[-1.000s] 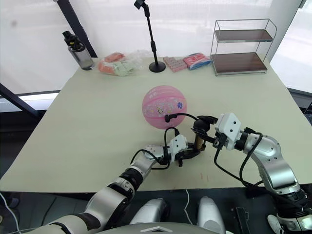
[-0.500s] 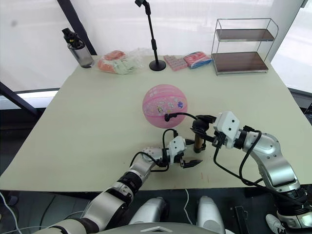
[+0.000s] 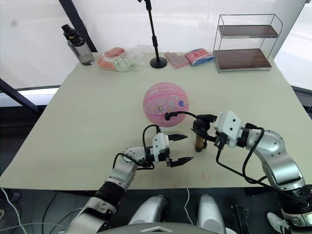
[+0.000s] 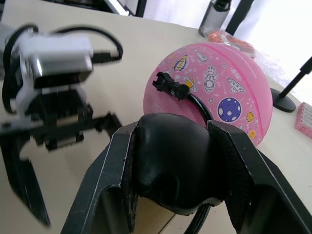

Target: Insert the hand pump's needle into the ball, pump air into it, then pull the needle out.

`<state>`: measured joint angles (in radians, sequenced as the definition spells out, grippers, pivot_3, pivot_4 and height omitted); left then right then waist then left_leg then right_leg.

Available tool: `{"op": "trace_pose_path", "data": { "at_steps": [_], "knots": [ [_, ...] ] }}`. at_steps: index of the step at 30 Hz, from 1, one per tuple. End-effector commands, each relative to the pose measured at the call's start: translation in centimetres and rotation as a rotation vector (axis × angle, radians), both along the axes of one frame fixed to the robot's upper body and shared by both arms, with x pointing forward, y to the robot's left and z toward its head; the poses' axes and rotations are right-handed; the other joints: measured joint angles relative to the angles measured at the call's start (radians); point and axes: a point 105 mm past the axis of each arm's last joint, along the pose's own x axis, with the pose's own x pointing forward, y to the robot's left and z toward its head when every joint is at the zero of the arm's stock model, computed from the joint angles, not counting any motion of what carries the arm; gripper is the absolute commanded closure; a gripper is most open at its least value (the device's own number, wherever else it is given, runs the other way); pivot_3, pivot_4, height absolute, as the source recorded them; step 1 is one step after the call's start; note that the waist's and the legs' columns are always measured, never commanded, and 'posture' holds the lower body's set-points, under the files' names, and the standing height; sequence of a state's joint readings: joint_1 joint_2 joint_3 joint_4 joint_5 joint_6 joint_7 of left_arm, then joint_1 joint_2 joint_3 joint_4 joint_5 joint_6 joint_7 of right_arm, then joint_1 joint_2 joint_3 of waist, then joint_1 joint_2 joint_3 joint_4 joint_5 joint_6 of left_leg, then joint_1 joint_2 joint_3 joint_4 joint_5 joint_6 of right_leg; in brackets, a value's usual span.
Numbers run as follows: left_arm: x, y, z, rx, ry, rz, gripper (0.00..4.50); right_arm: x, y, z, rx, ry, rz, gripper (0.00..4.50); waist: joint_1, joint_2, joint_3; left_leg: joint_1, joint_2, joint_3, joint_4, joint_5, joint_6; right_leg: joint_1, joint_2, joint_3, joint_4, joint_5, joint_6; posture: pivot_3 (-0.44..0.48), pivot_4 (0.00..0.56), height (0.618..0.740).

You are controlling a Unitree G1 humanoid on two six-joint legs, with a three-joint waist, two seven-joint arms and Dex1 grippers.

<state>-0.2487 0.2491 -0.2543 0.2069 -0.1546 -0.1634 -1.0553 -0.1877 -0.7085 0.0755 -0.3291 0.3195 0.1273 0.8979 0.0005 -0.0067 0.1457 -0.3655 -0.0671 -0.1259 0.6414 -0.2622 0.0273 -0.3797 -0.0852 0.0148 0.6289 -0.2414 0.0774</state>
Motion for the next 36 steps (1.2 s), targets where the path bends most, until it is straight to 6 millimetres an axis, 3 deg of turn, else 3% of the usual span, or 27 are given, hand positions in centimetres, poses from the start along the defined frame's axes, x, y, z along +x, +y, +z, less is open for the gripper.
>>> {"op": "trace_pose_path", "data": {
  "at_steps": [1,7,13,17,21,27,36],
  "knots": [
    [-0.3,1.3,3.0,-0.059,-0.051,0.000,0.08,1.0,-2.4,-0.5,-0.108,-0.003,-0.076,2.85,0.003,0.000,0.001,0.000,0.000,0.000,0.000,0.000,0.000,0.000,0.000,0.000,0.000,0.000,0.000,0.000,0.150,0.740],
    [-1.3,2.5,5.2,-0.083,-0.071,-0.032,0.08,1.7,-4.2,0.3,-0.179,-0.048,-0.096,2.85,0.016,0.000,0.005,-0.003,-0.001,0.000,0.001,0.000,0.000,-0.001,-0.001,0.000,-0.002,0.000,0.000,0.000,0.150,0.740],
    [-2.2,4.0,6.5,-0.076,-0.069,-0.071,0.08,2.1,-4.7,1.7,-0.187,-0.085,-0.098,2.85,0.014,0.001,0.012,-0.005,0.000,0.000,0.001,0.000,0.000,-0.003,-0.002,0.000,-0.002,0.002,-0.002,0.000,0.150,0.740],
    [-2.4,4.7,6.4,-0.040,-0.062,-0.084,0.08,2.6,-5.7,1.9,-0.230,-0.108,-0.111,2.85,0.015,0.002,0.012,-0.017,0.000,0.001,0.003,0.001,0.000,-0.016,0.000,-0.001,-0.002,0.005,-0.005,0.000,0.150,0.740],
    [-2.3,5.0,6.5,-0.036,-0.063,-0.079,0.08,3.8,-7.6,2.1,-0.330,-0.175,-0.159,2.85,0.016,0.003,0.014,-0.018,-0.001,0.002,0.004,0.003,-0.004,-0.016,-0.001,0.000,-0.002,0.005,-0.004,0.000,0.150,0.740],
    [-2.2,5.0,6.4,-0.045,-0.062,-0.061,0.08,5.3,-8.9,2.8,-0.414,-0.285,-0.210,2.85,0.014,0.003,0.015,-0.018,-0.001,0.002,0.005,0.001,0.000,-0.016,-0.001,0.000,-0.002,0.006,-0.004,0.000,0.150,0.740],
    [-2.2,5.1,6.0,-0.052,-0.067,-0.061,0.08,6.5,-9.1,2.3,-0.507,-0.441,-0.221,2.85,0.014,0.004,0.016,-0.019,-0.001,0.004,0.005,0.003,-0.005,-0.017,0.000,0.001,-0.002,0.006,-0.004,0.000,0.150,0.740]
  ]
}}
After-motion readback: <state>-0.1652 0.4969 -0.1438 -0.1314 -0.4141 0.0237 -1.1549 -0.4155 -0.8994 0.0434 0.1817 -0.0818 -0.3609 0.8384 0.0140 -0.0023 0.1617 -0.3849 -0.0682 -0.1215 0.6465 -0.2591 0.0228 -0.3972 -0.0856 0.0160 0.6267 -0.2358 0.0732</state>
